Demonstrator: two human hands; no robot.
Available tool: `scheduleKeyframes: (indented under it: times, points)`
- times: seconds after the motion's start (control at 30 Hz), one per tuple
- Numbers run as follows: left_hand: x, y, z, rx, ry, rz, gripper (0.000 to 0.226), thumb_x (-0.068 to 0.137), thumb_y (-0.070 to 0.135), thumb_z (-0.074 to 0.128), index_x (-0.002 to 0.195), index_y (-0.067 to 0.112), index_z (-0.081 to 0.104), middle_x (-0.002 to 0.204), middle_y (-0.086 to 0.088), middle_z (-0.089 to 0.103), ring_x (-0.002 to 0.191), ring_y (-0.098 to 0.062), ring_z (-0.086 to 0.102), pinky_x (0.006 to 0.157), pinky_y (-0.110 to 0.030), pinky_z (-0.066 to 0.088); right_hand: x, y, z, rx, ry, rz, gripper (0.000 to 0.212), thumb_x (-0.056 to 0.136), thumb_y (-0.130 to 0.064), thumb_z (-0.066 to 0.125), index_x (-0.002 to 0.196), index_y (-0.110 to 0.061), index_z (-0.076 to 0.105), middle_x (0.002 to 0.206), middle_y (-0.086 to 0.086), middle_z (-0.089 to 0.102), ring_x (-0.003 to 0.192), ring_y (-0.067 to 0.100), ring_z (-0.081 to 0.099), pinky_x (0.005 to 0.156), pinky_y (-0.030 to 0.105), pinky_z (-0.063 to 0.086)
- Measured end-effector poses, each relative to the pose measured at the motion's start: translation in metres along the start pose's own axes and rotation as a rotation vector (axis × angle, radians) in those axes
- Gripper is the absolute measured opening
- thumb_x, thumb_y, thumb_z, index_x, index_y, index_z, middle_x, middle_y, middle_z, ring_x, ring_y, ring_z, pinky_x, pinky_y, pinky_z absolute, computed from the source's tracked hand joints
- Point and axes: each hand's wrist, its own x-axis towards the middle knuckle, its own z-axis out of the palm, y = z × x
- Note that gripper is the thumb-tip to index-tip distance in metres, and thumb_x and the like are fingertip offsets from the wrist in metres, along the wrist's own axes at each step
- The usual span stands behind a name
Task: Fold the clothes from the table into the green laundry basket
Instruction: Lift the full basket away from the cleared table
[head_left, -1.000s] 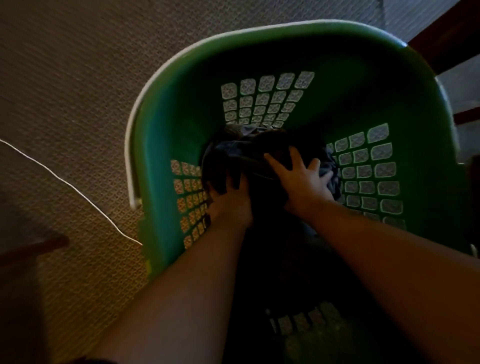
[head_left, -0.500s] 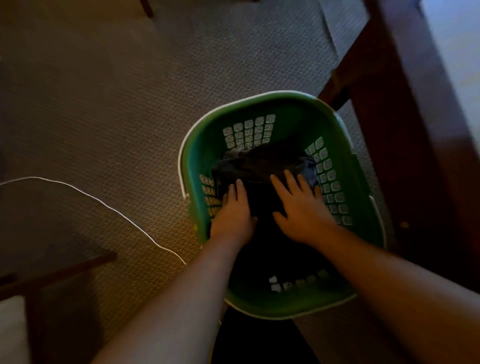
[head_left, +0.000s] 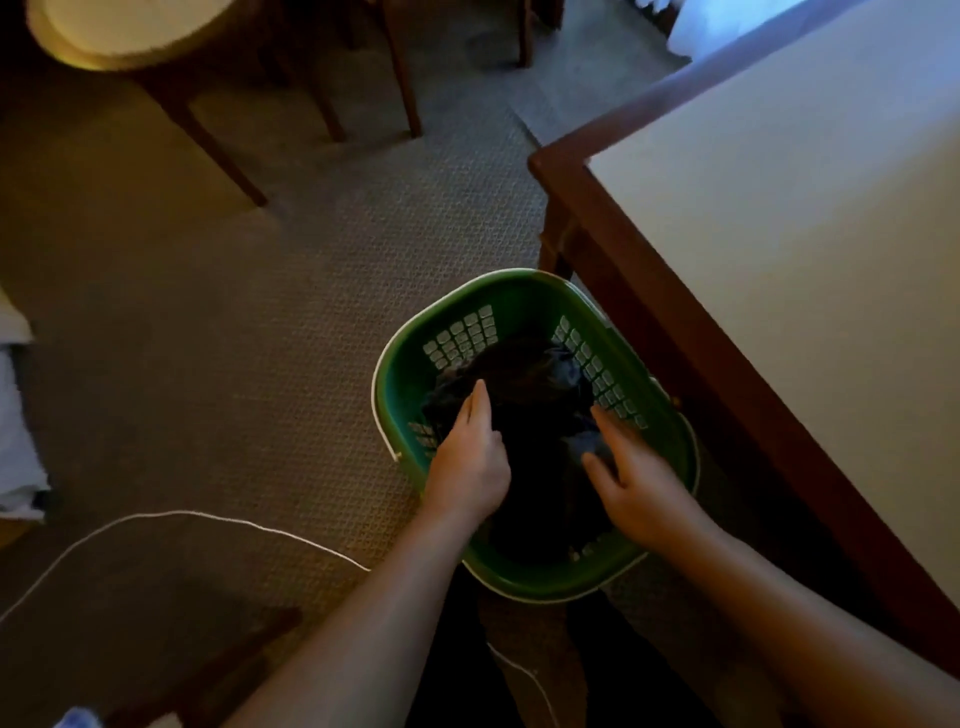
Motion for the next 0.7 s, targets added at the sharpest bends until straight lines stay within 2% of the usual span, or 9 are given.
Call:
scheduleKeyframes:
  times: [0.1,0.17,0.23,0.3,0.37,0.5,0.6,0.7]
  points:
    - [0.013,-0.007,-0.02,0.039,-0.084,0.079,0.069,0.107,0.018,0.049,0.167,0.016,0.014,0.171,-0.004,0.024,0.156,-0.021,0.026,0.119,-0.023,0.017,0.001,-0.013,0.011,0.12,0.102,0.076,0.063,0.106,-0.038,0.049,0.161,-0.031,0.021,0.167,-0.004,0.027,0.153,0.014,0.024,0.117,0.028,0.023]
    - [0.027,-0.014,-0.037,0.103,-0.165,0.146,0.071,0.106,0.02,0.052,0.166,0.015,0.016,0.171,-0.005,0.025,0.157,-0.019,0.024,0.121,-0.023,0.014,0.007,-0.022,0.019,0.263,0.196,0.162,0.061,0.106,-0.039,0.05,0.161,-0.03,0.025,0.165,-0.004,0.03,0.152,0.015,0.027,0.114,0.027,0.024]
    - [0.045,-0.018,-0.056,0.184,-0.203,0.223,0.07,0.105,0.021,0.054,0.166,0.015,0.018,0.171,-0.005,0.025,0.157,-0.019,0.023,0.121,-0.023,0.013,0.012,-0.027,0.031,0.429,0.318,0.253,0.059,0.106,-0.038,0.05,0.16,-0.028,0.029,0.164,-0.003,0.034,0.151,0.016,0.03,0.118,0.032,0.027]
    - [0.067,-0.022,-0.071,0.272,-0.192,0.278,0.069,0.104,0.022,0.055,0.164,0.014,0.023,0.168,-0.006,0.031,0.154,-0.022,0.031,0.12,-0.025,0.021,0.016,-0.024,0.044,0.584,0.445,0.354,0.058,0.105,-0.039,0.05,0.159,-0.026,0.032,0.161,-0.001,0.039,0.148,0.018,0.036,0.12,0.039,0.032]
    - [0.091,-0.029,-0.079,0.368,-0.148,0.299,0.068,0.103,0.024,0.057,0.163,0.012,0.027,0.164,-0.008,0.037,0.149,-0.026,0.039,0.119,-0.034,0.032,0.015,-0.014,0.064,0.662,0.596,0.481,0.061,0.104,-0.041,0.051,0.16,-0.026,0.03,0.157,-0.001,0.045,0.144,0.02,0.043,0.117,0.042,0.037]
    - [0.145,-0.041,-0.078,0.472,-0.09,0.245,0.073,0.097,0.033,0.066,0.157,0.009,0.032,0.157,-0.014,0.037,0.144,-0.034,0.041,0.115,-0.047,0.042,0.002,0.017,0.104,0.687,0.811,0.768,0.075,0.097,-0.047,0.058,0.159,-0.032,0.017,0.158,0.006,0.041,0.135,0.032,0.052,0.104,0.054,0.05]
    - [0.187,-0.051,-0.073,0.44,-0.105,0.06,0.089,0.094,0.042,0.07,0.162,0.014,0.02,0.163,-0.015,0.027,0.149,-0.036,0.033,0.118,-0.053,0.039,0.006,0.041,0.126,0.767,0.772,0.915,0.089,0.091,-0.046,0.067,0.159,-0.031,0.012,0.162,0.01,0.032,0.144,0.037,0.041,0.109,0.062,0.043]
    - [0.215,-0.061,-0.066,0.338,-0.193,-0.082,0.082,0.091,0.045,0.072,0.157,0.025,0.028,0.151,-0.014,0.044,0.133,-0.037,0.053,0.104,-0.057,0.053,0.022,0.059,0.135,0.82,0.803,0.965,0.088,0.094,-0.04,0.066,0.16,-0.029,0.01,0.159,0.013,0.037,0.14,0.039,0.045,0.111,0.06,0.042]
